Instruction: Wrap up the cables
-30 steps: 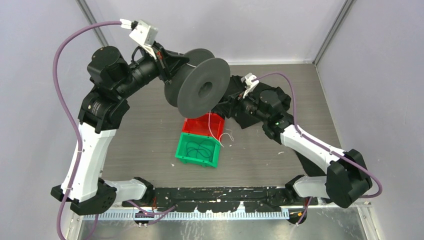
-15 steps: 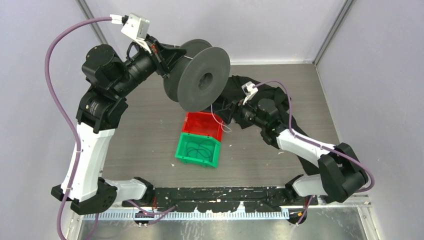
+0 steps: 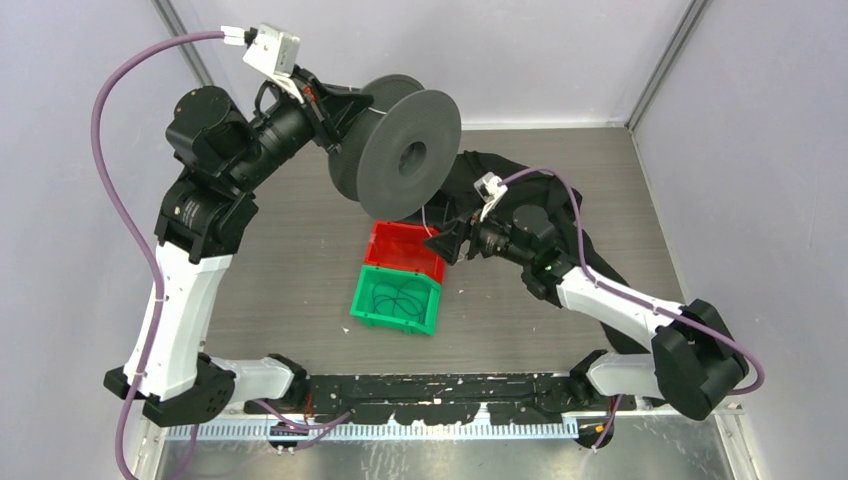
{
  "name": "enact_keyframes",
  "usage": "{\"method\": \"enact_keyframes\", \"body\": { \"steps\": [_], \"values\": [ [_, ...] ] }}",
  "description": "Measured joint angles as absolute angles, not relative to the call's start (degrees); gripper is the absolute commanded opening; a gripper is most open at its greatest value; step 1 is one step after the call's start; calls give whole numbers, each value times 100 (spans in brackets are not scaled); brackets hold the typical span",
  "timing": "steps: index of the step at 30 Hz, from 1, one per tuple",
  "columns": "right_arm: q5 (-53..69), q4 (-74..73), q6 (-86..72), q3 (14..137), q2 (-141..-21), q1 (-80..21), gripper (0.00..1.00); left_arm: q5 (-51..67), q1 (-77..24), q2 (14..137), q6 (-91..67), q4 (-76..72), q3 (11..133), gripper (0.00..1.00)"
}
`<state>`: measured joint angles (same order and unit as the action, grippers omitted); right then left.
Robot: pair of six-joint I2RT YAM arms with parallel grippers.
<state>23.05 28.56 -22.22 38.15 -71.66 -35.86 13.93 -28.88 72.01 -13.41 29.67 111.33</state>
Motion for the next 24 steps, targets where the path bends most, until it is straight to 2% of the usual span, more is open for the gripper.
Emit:
{"method": "enact_keyframes", "body": {
  "steps": [3,5,6,8,9,10,14,20,24],
  "values": [
    [2272,2873,-2204,3815,-7225,-3629,81,1393,-2888,7201,-1356,2941,11133,1],
    [2222,2910,-2145,3815,-7371,-3693,75,1393,-2888,7201,-1369,2928,11133,1],
    [2211,2947,-2119,3820,-7502,-3745,64,1393,-2888,7201,-1376,2923,11133,0],
    [2213,2969,-2084,3850,-7773,-3815,22,1380,-2888,7201,-1404,2921,11133,1],
    [2220,2963,-2095,3881,-7915,-3837,5,1354,-2888,7201,-1424,2921,11133,0],
    [2226,2939,-2088,3927,-8058,-3859,1,1310,-2888,7201,-1444,2915,11133,0],
    [2244,2580,-2091,4189,-8243,-3889,1,836,-2895,7201,-1505,2912,11133,1],
    [2106,1457,-1671,4609,-7575,-4143,1,-1118,-2915,7054,-1645,2521,10593,0],
    [1905,281,-1146,5050,-6938,-4783,0,-2333,-2912,7004,-1813,2106,9867,1]
  ]
}}
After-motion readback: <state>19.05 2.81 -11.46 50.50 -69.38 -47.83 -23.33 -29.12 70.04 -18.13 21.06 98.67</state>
